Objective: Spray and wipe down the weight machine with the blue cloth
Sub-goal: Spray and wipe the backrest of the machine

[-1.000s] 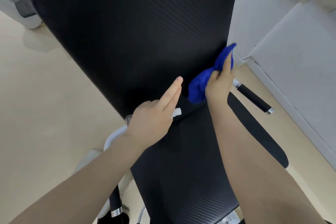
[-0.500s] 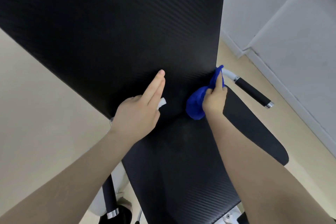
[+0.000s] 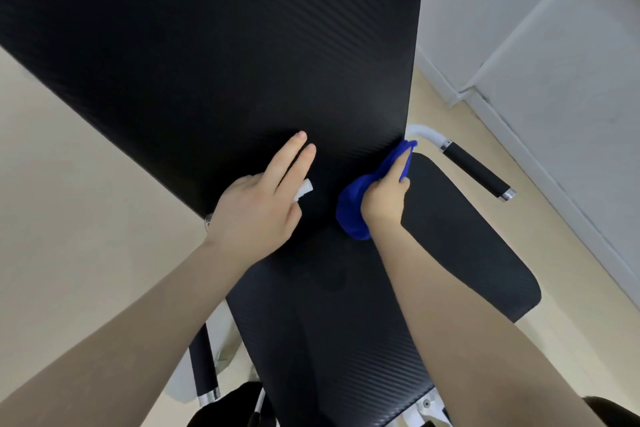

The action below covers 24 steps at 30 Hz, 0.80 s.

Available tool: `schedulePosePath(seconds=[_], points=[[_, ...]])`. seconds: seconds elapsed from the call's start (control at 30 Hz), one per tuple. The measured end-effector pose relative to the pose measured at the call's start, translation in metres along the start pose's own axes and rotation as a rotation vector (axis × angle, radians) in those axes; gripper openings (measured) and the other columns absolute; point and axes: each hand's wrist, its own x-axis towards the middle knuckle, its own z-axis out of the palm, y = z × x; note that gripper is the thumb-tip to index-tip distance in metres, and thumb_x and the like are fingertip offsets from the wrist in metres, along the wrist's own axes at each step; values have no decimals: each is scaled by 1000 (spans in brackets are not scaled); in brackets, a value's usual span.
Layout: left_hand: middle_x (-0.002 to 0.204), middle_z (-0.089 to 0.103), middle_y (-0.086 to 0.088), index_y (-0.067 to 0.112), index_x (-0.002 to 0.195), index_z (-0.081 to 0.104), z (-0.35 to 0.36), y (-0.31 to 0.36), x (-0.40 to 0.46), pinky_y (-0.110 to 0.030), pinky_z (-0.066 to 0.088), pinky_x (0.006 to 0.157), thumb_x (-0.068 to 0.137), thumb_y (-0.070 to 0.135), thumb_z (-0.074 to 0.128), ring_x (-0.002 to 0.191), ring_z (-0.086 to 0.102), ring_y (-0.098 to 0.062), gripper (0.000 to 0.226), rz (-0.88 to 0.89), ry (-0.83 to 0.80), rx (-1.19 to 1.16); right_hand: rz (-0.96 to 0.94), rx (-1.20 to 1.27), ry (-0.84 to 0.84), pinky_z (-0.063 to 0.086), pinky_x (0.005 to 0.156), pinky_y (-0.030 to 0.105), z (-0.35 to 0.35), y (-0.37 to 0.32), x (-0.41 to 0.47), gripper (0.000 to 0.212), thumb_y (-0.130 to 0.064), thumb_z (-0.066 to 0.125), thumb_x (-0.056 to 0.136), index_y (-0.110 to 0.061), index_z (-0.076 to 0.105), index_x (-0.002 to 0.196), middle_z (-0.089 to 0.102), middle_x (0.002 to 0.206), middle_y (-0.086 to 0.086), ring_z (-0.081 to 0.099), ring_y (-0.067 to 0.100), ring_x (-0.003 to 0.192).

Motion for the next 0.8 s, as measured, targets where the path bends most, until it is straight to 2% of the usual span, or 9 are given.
schedulePosePath(seconds=[0.1, 0.2, 0.27, 0.37, 0.43, 0.5, 0.63, 0.73, 0.8], points=[[127, 54, -4, 13, 125, 51, -2, -4, -5, -23, 38, 41, 77, 15, 44, 44, 46, -15, 49, 23, 6, -112, -10, 87, -14, 34, 82, 30, -5, -13, -7, 73, -2, 32, 92, -29, -6, 149, 38, 132, 16, 47, 25, 98], [77, 62, -1, 10, 99, 67, -9, -8, -12, -17, 32, 42, 74, 18, 44, 42, 50, -18, 35, 46, 13, -197, -415, 188, 117, 37, 71, 17, -13, -53, -25, 71, 1, 35, 89, -23, 7, 150, 45, 106, 9, 46, 13, 77], [64, 58, 2, 13, 89, 67, -15, -13, -16, -15, 29, 41, 73, 20, 44, 40, 46, -15, 29, 0, -31, -265, -543, 152, 151, 38, 65, 8, -8, -71, -35, 71, 3, 37, 90, -21, 8, 149, 40, 100, 6, 39, 5, 63], [64, 57, 5, 27, 87, 51, -29, -25, -30, -12, 23, 42, 73, 24, 41, 43, 42, -13, 18, -145, -85, -322, -377, 39, 148, 41, 68, 15, -4, -64, -41, 72, 1, 37, 92, -25, 3, 150, 39, 109, 8, 41, 11, 66], [70, 58, 7, 29, 88, 46, -38, -35, -40, -14, 31, 46, 73, 29, 38, 50, 50, -17, 16, -266, -72, -348, -225, -4, 115, 38, 70, 27, -3, -56, -42, 72, -3, 36, 93, -26, -1, 150, 40, 123, 12, 44, 16, 69], [72, 54, 10, 30, 87, 47, -44, -44, -48, -15, 34, 52, 75, 33, 37, 58, 50, -12, 16, -328, -40, -369, -232, 55, 131, 32, 70, 23, -5, -70, -50, 70, -4, 35, 94, -23, -1, 150, 39, 130, 14, 39, 8, 63], [68, 46, 21, 28, 75, 49, -53, -60, -60, -6, 32, 59, 84, 41, 41, 65, 40, -5, 18, -434, 30, -409, -750, 79, 219, 37, 57, 28, 5, -122, -93, 73, 5, 39, 83, -15, 15, 149, 45, 107, 15, 42, 14, 58], [69, 47, 20, 21, 77, 49, -54, -70, -66, -13, 30, 59, 90, 25, 56, 62, 42, -6, 16, -576, 107, -456, -1169, -243, 298, 34, 45, 24, 28, -126, -121, 68, -2, 33, 73, -10, 38, 141, 50, 92, 15, 46, 26, 60], [71, 48, 14, 15, 78, 51, -53, -76, -66, -19, 26, 59, 90, 18, 58, 64, 44, -8, 14, -657, 159, -513, -1339, -461, 277, 35, 41, 23, 33, -115, -125, 66, -9, 35, 72, -17, 39, 138, 47, 96, 10, 48, 26, 67]])
